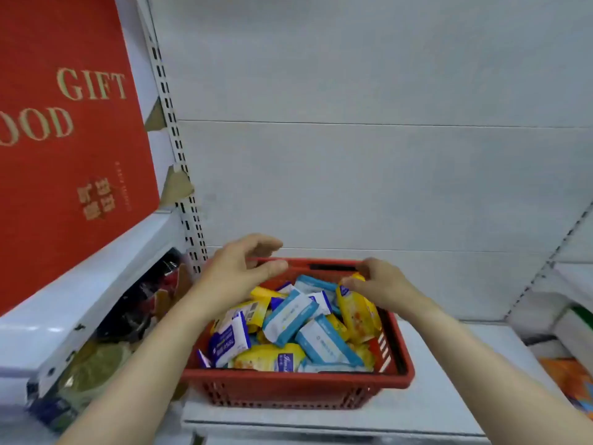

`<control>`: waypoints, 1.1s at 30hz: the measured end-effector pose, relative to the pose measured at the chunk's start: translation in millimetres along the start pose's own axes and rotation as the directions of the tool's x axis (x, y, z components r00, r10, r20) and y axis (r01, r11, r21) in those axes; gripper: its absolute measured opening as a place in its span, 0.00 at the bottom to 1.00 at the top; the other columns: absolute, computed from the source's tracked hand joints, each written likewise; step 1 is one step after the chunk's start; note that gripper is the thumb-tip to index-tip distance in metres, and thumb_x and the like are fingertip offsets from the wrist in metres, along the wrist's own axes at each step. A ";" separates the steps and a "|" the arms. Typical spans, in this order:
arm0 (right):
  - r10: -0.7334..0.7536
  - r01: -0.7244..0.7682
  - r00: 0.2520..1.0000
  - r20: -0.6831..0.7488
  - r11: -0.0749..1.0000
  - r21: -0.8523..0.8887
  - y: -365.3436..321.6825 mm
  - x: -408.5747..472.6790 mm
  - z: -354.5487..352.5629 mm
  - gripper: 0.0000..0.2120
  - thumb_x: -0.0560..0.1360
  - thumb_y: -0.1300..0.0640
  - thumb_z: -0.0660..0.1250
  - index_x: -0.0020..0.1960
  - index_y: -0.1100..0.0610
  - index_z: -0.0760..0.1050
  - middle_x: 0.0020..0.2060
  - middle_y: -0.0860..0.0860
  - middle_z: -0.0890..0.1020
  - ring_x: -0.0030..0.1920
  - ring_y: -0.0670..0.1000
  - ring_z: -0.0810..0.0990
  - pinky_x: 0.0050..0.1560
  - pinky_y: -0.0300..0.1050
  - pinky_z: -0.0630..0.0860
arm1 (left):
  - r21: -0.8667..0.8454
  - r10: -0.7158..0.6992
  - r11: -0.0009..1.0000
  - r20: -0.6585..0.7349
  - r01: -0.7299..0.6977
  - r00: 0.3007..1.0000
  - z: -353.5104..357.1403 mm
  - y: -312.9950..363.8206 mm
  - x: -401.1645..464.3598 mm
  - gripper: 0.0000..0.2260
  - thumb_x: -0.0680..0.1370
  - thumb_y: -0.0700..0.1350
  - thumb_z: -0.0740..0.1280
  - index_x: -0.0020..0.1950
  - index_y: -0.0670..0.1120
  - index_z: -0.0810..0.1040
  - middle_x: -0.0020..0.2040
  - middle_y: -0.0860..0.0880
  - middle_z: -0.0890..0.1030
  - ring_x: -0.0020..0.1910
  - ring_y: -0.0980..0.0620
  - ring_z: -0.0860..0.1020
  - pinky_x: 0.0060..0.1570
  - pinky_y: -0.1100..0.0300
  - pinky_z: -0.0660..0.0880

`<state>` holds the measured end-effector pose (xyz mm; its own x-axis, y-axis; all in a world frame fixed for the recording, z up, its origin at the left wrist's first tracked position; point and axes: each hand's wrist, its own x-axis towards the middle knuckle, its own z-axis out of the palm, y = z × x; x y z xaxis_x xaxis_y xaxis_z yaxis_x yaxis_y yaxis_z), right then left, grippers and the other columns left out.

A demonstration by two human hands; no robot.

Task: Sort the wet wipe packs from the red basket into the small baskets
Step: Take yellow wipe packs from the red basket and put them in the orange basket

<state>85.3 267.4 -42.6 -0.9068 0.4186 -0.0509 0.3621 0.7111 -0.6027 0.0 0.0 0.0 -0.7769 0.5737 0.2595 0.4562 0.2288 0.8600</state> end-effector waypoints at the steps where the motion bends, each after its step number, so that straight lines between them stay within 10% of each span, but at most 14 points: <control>1: 0.061 -0.061 0.998 -0.002 0.987 -0.146 7.3 -1.2 11.5 0.22 0.74 0.44 0.70 0.60 0.59 0.75 0.57 0.55 0.80 0.57 0.55 0.78 0.52 0.45 0.73 | 0.024 -0.071 0.997 0.028 0.071 0.997 8.7 -11.9 -2.8 0.15 0.71 0.54 0.75 0.56 0.54 0.81 0.54 0.57 0.83 0.56 0.61 0.79 0.61 0.54 0.76; 6: 0.064 -0.129 0.988 -0.141 0.845 -0.519 41.3 -5.8 65.6 0.23 0.76 0.43 0.65 0.62 0.59 0.68 0.59 0.56 0.77 0.58 0.57 0.76 0.58 0.47 0.70 | 0.171 -0.250 0.958 0.106 0.230 0.962 51.0 -77.5 -8.8 0.13 0.75 0.55 0.72 0.57 0.55 0.79 0.56 0.59 0.80 0.58 0.60 0.77 0.52 0.68 0.72; 19: 0.027 -0.078 0.994 -0.108 0.857 -0.509 43.8 -2.8 86.1 0.24 0.75 0.49 0.67 0.67 0.57 0.67 0.61 0.55 0.72 0.59 0.55 0.74 0.57 0.47 0.74 | 0.246 -0.336 0.924 0.149 0.294 0.930 100.8 -109.8 12.9 0.23 0.77 0.57 0.69 0.68 0.48 0.75 0.68 0.51 0.75 0.67 0.53 0.73 0.56 0.63 0.67; 27: 0.243 -0.224 0.951 -0.194 0.968 0.115 47.3 2.7 84.9 0.30 0.73 0.55 0.70 0.70 0.54 0.60 0.59 0.56 0.79 0.55 0.60 0.80 0.52 0.50 0.75 | 0.254 -0.323 0.915 -0.002 0.313 0.946 94.4 -127.1 21.7 0.22 0.76 0.57 0.70 0.68 0.49 0.74 0.67 0.50 0.77 0.66 0.50 0.72 0.60 0.58 0.70; 33: 0.297 -0.218 0.953 0.055 0.551 0.806 21.0 8.0 70.4 0.18 0.75 0.57 0.73 0.63 0.55 0.75 0.48 0.51 0.85 0.44 0.52 0.86 0.43 0.51 0.84 | 0.438 -0.356 0.798 -0.214 0.415 0.910 55.8 -161.4 43.2 0.29 0.77 0.61 0.66 0.75 0.52 0.67 0.76 0.45 0.65 0.76 0.44 0.58 0.73 0.49 0.58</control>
<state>70.5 245.9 -111.7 -0.7686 0.5793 -0.2716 0.2231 -0.1552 -0.9624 -83.0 31.7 -152.1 -0.9620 0.2721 0.0245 0.2316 0.7649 0.6011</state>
